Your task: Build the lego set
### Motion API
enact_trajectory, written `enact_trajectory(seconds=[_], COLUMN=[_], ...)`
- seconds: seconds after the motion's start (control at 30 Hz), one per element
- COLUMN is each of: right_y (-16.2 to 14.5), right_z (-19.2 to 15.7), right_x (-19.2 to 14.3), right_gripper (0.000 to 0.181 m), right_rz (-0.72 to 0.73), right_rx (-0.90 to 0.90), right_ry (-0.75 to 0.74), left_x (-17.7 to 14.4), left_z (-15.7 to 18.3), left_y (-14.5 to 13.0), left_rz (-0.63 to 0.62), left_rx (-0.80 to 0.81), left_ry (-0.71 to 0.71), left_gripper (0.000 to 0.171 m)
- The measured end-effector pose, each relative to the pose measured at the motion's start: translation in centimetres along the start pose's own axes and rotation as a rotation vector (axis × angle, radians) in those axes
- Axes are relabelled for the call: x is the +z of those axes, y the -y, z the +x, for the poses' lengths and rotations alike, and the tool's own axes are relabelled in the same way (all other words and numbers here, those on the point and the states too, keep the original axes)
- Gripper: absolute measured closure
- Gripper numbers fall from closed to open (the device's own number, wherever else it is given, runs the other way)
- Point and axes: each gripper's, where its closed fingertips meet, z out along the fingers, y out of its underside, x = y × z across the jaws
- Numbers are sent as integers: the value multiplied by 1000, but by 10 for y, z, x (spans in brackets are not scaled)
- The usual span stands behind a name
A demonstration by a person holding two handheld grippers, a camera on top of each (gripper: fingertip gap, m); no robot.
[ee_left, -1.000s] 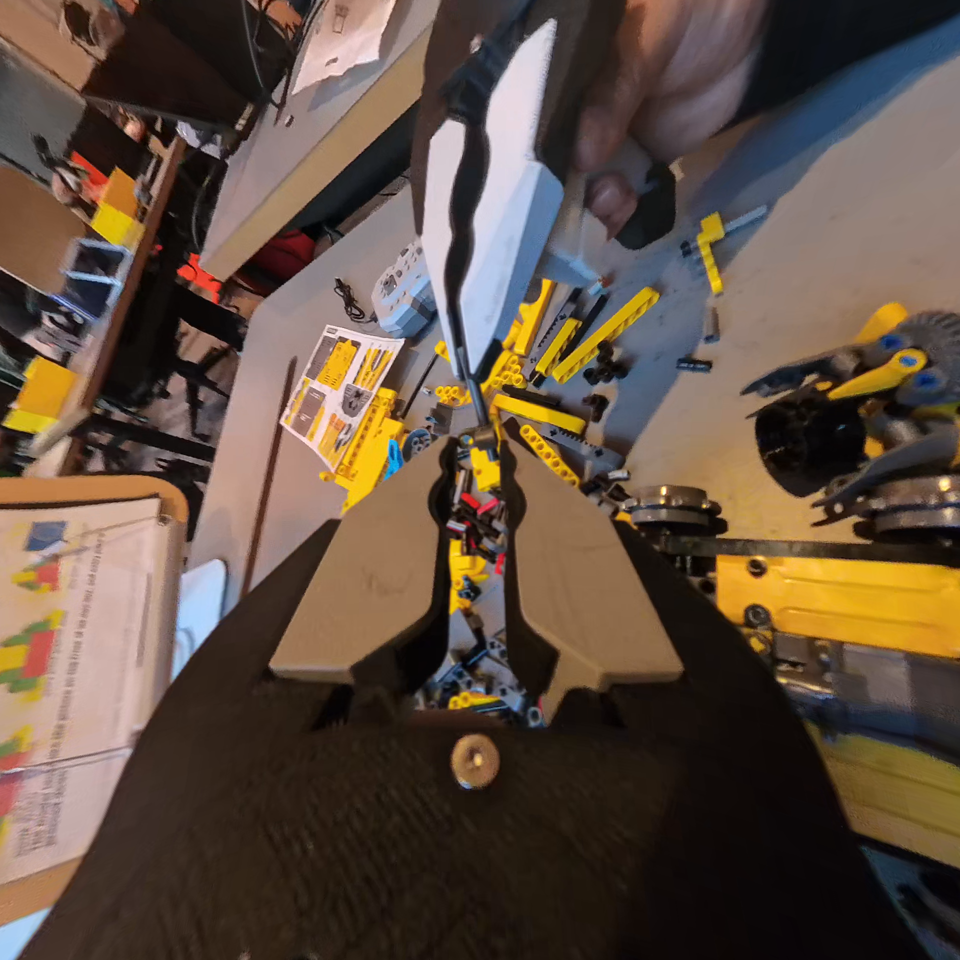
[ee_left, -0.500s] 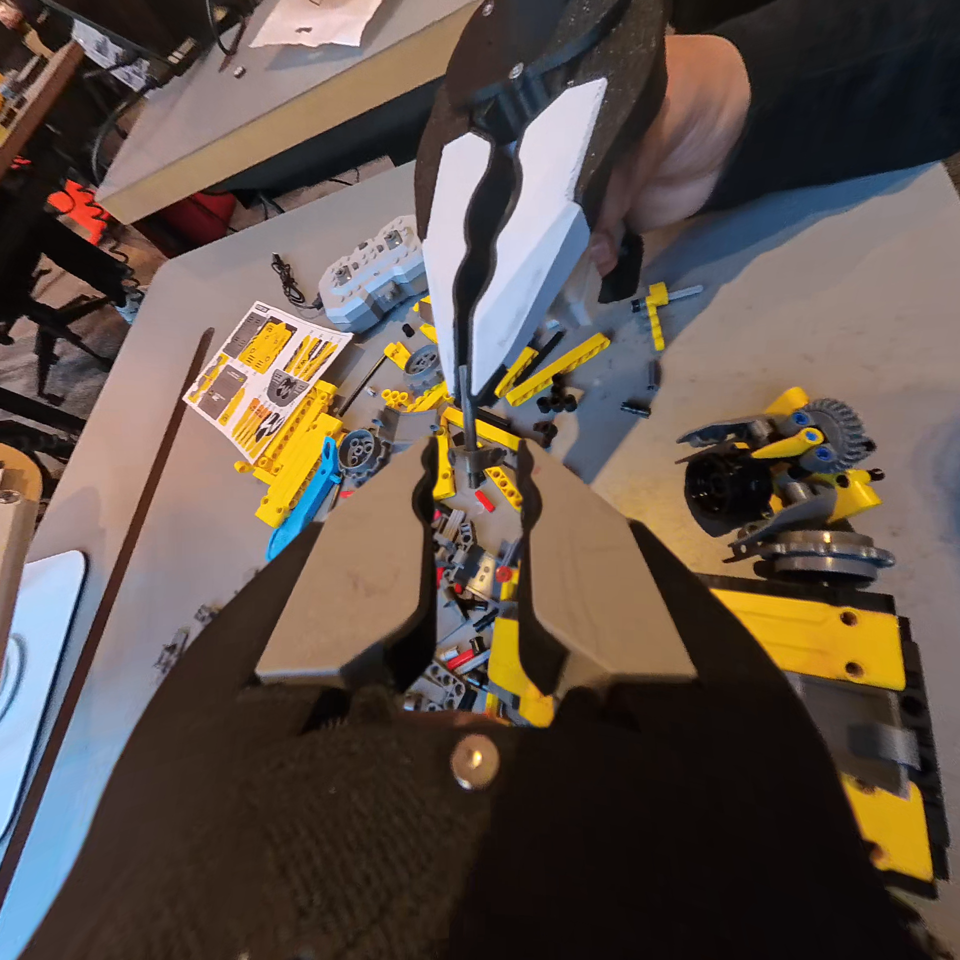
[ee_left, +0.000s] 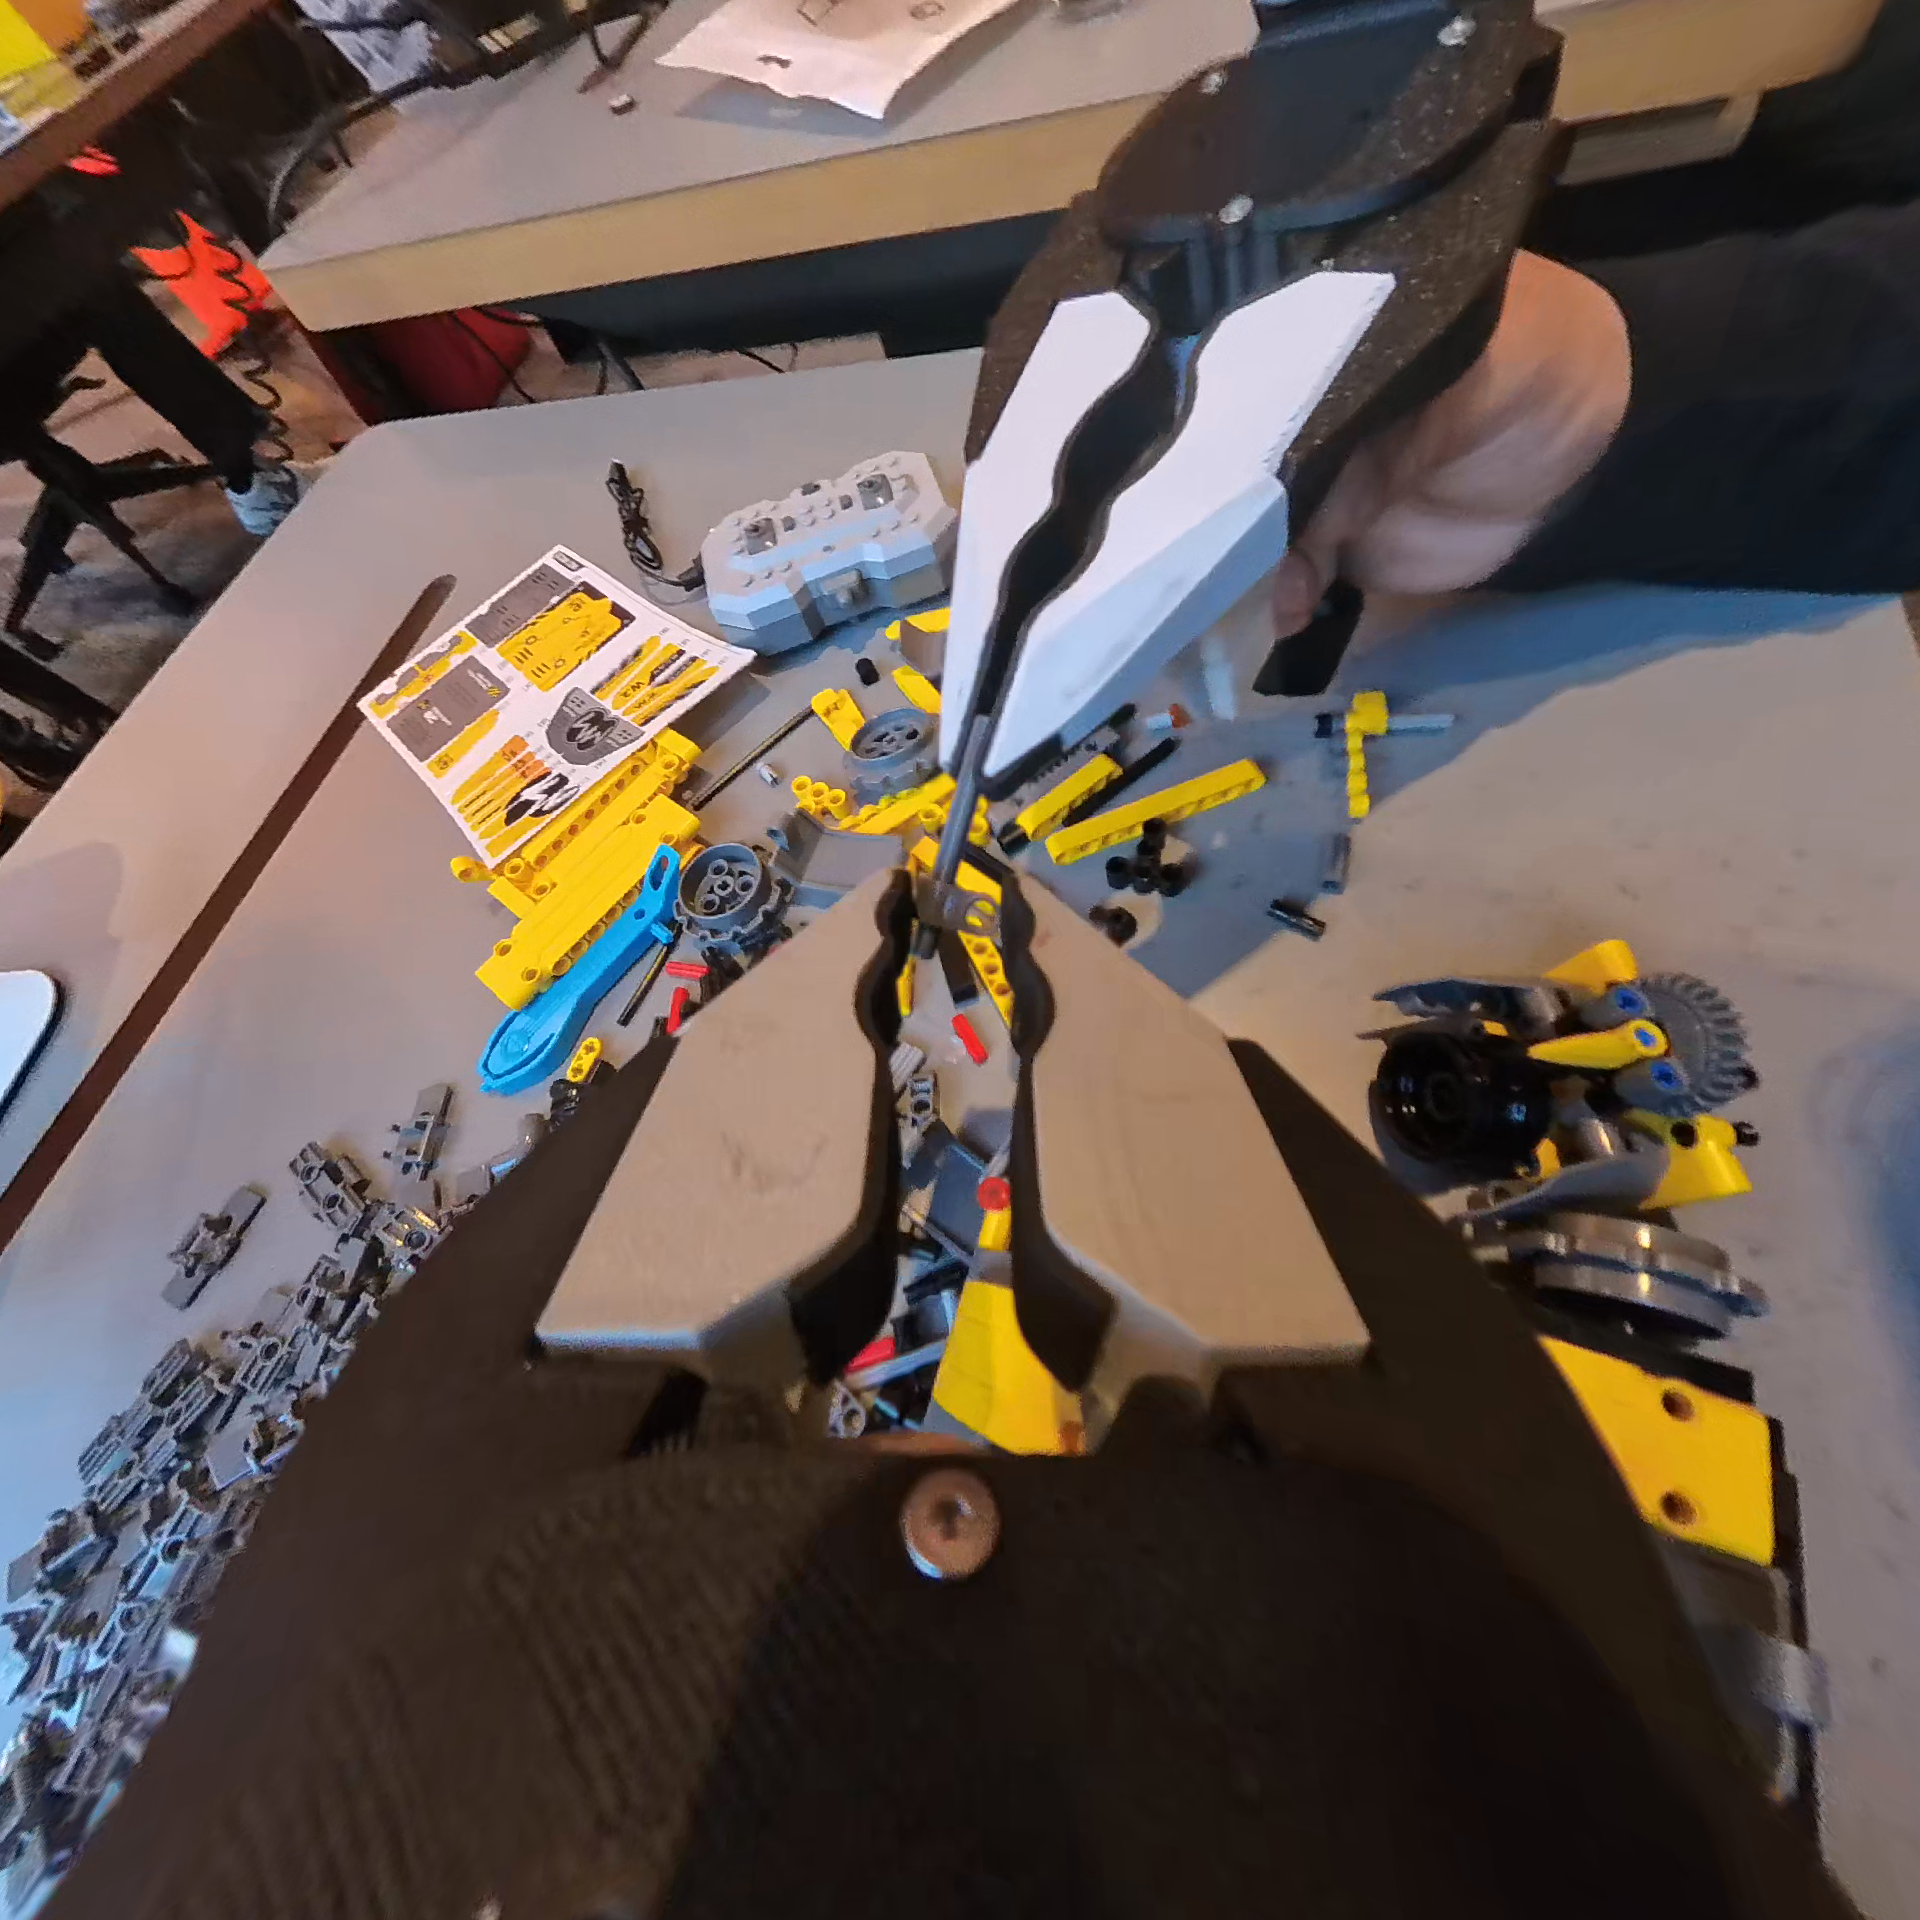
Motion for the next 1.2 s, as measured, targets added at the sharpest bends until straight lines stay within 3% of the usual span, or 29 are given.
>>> enact_trajectory(seconds=[0.17, 0.47, 0.67, 0.8, 1.0, 1.2], right_y=[8, 19, 20, 18, 26, 32], right_z=[0, -5, -13, -15, -17, -14], right_x=[-4, -10, -11, -8, -13, -20], right_gripper=[179, 179, 178, 178, 178, 178], right_rz=[46, 98, 93, 95, 141, 183], right_rx=[60, 81, 30, 23, 90, 143], right_ry=[23, 56, 91, 85, 136, 165], left_x=[-6, -13, -14, -8, -11, -28], left_z=[-2, -3, 2, 7, 7, -2], left_y=[11, 24, 28, 34, 43, 47], left_rz=[90, 93, -5, -48, 3, 20], left_rx=[-66, 12, 212, 262, 206, 201], left_ry=[24, 85, 182, 183, 166, 199], left_gripper=[155, 156, 157, 157, 156, 144])
